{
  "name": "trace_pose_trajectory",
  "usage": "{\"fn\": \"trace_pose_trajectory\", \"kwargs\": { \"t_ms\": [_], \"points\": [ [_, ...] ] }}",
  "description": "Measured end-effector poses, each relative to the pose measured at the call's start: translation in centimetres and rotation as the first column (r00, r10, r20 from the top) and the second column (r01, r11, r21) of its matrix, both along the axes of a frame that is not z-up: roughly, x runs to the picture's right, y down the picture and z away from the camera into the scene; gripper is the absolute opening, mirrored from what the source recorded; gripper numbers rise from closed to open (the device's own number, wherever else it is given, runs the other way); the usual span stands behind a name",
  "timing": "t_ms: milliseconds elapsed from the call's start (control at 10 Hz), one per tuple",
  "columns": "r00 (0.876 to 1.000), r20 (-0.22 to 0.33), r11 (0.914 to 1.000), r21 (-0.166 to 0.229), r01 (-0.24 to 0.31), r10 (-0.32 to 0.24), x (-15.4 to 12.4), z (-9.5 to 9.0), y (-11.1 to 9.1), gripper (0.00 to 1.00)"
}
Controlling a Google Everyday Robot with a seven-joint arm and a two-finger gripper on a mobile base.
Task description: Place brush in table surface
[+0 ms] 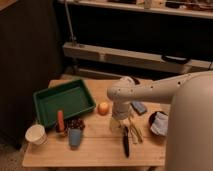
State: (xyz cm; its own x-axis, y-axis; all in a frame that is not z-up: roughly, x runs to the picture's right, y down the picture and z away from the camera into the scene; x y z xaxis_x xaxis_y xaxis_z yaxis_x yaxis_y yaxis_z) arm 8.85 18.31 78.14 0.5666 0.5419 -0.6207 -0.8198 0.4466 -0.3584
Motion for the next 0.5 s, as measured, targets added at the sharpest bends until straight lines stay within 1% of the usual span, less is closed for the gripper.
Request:
{"fn": "trace_pose_trajectory", "kwargs": {
  "t_ms": [100, 300, 500],
  "points": [
    [1.0, -0.006, 0.9999, -0.01, 0.005, -0.005, 0.17, 0.15, -0.05, 0.8],
    [1.0, -0.008, 0.9983, -0.054, 0.023, -0.023, -0.1, 0.71, -0.2, 0.8],
    [1.0, -0.007, 0.997, -0.072, 0.03, -0.031, -0.49, 0.97, -0.25, 0.8]
  ]
}}
